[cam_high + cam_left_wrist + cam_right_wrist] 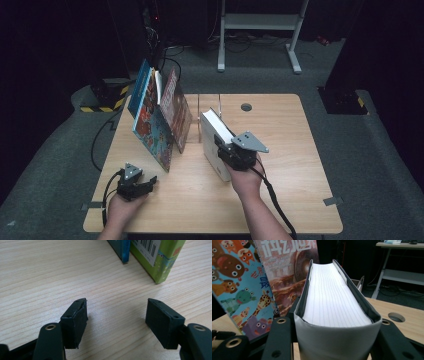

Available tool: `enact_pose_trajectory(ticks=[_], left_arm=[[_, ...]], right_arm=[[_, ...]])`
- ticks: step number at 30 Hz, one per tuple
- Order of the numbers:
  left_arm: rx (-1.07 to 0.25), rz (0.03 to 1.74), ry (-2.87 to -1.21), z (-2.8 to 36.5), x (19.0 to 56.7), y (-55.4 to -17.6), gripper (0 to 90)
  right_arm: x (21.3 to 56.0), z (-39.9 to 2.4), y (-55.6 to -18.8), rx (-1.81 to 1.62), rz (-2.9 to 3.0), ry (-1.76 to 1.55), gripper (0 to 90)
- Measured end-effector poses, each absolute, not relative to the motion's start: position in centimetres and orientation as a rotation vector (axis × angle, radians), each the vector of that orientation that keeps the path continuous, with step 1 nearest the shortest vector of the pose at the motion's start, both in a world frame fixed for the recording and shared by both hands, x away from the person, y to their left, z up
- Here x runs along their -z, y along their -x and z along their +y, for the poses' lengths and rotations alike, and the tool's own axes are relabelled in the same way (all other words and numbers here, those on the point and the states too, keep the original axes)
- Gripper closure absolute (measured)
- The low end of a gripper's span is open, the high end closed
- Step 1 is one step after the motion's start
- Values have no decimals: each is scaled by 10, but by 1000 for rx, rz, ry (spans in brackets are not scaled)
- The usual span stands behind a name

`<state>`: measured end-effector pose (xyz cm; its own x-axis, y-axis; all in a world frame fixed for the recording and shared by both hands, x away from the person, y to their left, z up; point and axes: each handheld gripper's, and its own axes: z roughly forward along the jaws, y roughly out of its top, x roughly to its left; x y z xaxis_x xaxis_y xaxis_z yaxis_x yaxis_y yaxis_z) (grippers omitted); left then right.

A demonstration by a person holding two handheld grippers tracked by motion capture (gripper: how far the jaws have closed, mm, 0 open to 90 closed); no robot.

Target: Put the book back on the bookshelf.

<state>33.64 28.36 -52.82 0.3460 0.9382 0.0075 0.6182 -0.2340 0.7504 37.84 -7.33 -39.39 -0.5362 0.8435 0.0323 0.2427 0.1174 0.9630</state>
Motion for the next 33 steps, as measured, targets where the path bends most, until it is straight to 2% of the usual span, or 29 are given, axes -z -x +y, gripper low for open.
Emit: enact_pose_trajectory(ticks=[13, 33], left_arm=[[-627, 1359, -1949, 283, 528, -337, 346], [-627, 1361, -1945, 283, 529, -336, 351]], right_arm=[[394, -57, -400, -1405, 1822, -1044, 543], [393, -58, -416, -1406, 1776, -1077, 542]])
